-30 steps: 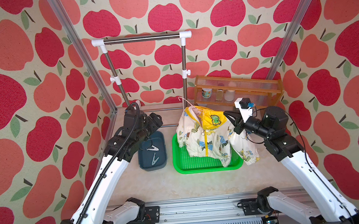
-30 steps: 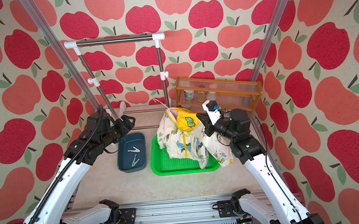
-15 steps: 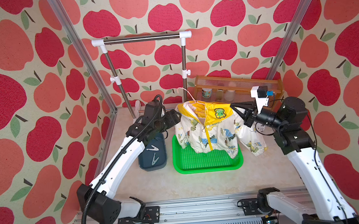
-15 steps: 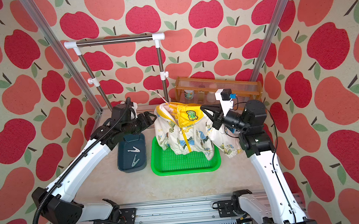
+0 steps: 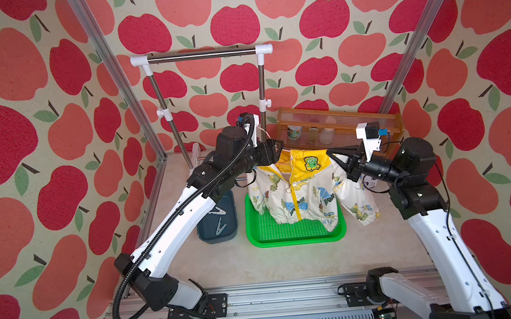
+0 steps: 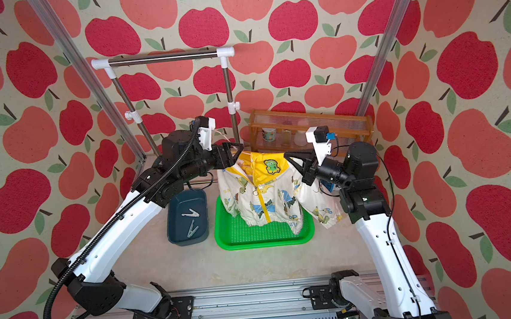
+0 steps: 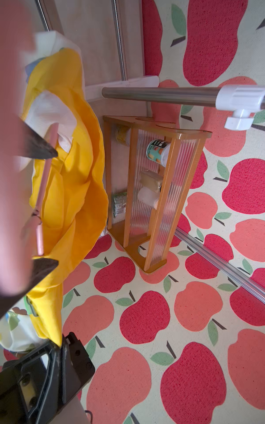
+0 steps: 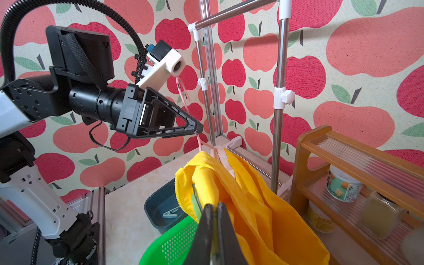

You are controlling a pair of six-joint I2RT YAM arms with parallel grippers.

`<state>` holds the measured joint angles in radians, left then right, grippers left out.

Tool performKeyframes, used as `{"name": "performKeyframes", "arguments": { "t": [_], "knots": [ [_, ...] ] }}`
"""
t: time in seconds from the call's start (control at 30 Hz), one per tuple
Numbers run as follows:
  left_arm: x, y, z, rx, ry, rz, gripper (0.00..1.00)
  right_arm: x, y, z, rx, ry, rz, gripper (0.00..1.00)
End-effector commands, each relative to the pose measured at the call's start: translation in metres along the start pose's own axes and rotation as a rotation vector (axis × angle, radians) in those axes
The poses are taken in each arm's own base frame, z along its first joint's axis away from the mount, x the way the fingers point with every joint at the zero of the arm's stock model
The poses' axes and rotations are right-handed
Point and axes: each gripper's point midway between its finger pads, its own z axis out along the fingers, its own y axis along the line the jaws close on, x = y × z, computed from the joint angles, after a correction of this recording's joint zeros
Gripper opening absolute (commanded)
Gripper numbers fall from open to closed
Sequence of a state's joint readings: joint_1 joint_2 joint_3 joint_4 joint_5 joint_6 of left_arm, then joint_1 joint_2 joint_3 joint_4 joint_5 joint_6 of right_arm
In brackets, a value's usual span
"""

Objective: Remove the clothespins securing jackets to the hanger
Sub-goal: Adjust the hanger in the basket.

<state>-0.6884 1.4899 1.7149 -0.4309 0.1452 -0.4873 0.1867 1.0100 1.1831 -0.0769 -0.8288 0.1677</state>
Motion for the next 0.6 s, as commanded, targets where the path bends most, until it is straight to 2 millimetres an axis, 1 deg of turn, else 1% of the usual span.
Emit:
{"name": "performKeyframes", "arguments": {
  "t": [0.0, 0.13, 0.27, 0.37, 0.47, 0.57],
  "knots": [
    [-0.008, 0.002, 0.01, -0.028, -0.029, 0.061, 0.7, -0.013, 0.008, -0.003, -0.025, -0.045, -0.035, 0.0],
    [-0.021, 0.01, 0.014, -0.084, -0.083, 0.079, 0.7, -0.007, 0.009, -0.004, -0.028, -0.026, -0.038, 0.0],
    [-0.037, 0.011, 0.012, -0.103, -0.154, 0.095, 0.64, 0.003, 0.009, -0.004, -0.028, 0.01, -0.027, 0.0],
    [-0.042, 0.01, 0.015, -0.1, -0.172, 0.091, 0.56, 0.007, 0.009, -0.005, -0.032, 0.021, -0.023, 0.0],
    [-0.042, 0.008, 0.021, -0.083, -0.166, 0.087, 0.46, 0.011, 0.007, -0.004, -0.026, 0.033, -0.025, 0.0],
    [-0.041, 0.006, 0.024, -0.076, -0.154, 0.086, 0.3, 0.018, -0.001, -0.002, 0.007, 0.057, -0.027, 0.0]
  ]
}}
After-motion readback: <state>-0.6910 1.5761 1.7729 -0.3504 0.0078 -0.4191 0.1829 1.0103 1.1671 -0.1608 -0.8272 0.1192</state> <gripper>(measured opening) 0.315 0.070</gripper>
